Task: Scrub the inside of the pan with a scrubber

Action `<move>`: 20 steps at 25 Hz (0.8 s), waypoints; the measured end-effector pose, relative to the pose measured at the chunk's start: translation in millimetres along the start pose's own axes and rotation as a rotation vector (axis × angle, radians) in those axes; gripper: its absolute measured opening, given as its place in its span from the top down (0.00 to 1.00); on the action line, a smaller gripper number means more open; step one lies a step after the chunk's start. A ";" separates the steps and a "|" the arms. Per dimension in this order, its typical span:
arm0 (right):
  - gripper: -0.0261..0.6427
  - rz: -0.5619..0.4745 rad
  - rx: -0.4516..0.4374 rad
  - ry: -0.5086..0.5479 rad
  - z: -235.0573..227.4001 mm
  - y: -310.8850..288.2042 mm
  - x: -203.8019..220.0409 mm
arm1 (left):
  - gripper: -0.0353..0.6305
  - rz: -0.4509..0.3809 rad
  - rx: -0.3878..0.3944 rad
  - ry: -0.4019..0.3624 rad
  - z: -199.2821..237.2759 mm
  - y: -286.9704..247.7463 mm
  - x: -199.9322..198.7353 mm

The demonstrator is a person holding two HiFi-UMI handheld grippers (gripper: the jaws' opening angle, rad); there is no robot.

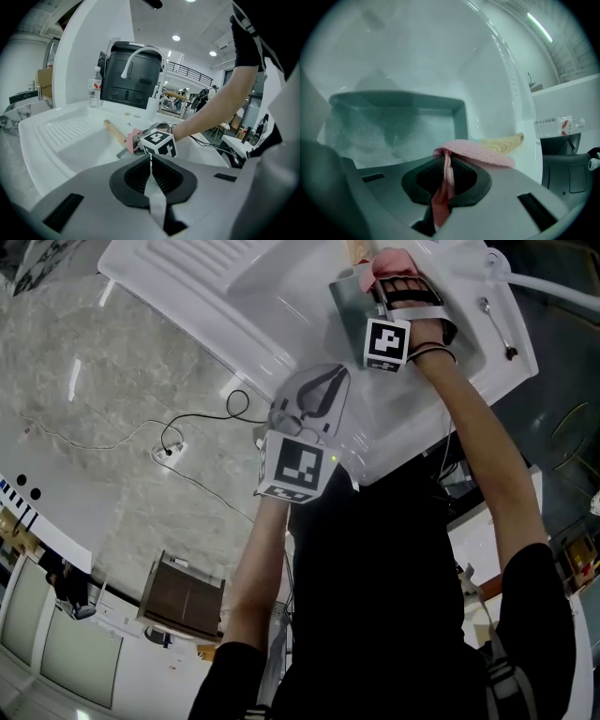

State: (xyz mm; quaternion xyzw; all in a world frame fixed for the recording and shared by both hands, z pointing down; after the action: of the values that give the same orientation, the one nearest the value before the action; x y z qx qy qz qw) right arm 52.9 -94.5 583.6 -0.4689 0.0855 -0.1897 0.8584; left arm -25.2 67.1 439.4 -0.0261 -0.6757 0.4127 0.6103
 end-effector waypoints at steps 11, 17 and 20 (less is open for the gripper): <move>0.89 -0.258 -0.042 -0.024 17.2 11.7 -40.0 | 0.89 -0.021 -0.108 0.072 -5.1 13.4 2.0; 0.89 -0.280 -0.138 0.009 46.5 29.8 -29.7 | 0.89 -0.027 -0.142 0.149 -22.9 24.1 3.7; 0.89 -0.282 -0.204 0.026 66.8 39.9 -19.6 | 0.89 -0.031 -0.184 0.174 -33.2 32.2 -3.5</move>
State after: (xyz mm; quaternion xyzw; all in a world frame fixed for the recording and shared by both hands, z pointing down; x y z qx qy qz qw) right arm 66.5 -15.5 586.1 -0.5585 0.0487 -0.3048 0.7700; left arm -11.3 103.8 414.8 -0.1070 -0.6557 0.3356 0.6679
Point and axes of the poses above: the fingertips, and each gripper's own axes: y backward along the fingers, z to its left, x out of its underside, the point moved 9 cm from there along y, backward along the fingers, and after that the axes turned 9 degrees about -y, right-handed, at the moved point
